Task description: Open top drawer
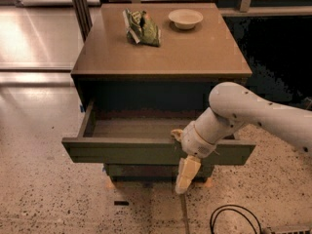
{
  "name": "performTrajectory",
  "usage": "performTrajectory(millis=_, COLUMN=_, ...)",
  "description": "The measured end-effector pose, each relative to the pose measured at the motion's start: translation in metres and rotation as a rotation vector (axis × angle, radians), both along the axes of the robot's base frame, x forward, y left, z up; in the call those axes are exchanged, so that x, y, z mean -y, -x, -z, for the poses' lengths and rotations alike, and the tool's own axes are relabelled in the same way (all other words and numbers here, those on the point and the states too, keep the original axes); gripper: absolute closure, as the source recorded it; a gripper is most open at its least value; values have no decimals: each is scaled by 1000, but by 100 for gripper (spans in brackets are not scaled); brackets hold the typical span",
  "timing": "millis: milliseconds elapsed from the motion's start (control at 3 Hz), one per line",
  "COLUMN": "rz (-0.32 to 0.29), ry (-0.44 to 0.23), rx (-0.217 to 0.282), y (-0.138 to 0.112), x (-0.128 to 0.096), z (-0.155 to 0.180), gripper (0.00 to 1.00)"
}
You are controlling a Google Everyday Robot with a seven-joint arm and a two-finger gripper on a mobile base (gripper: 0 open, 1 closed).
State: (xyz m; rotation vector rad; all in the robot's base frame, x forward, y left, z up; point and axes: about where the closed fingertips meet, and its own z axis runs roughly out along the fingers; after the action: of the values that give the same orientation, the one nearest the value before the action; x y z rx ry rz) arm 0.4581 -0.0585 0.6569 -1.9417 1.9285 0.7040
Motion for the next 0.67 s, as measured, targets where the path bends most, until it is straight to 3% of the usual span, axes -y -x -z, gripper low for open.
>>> performTrajectory(millis=333, rz=9, ry=-23, rx=-34, y=35, x=-9, z=-11, gripper=0)
performTrajectory(millis=667, rz=8, ry=-22, rx=-34, y=35, x=-9, z=-11, gripper=0)
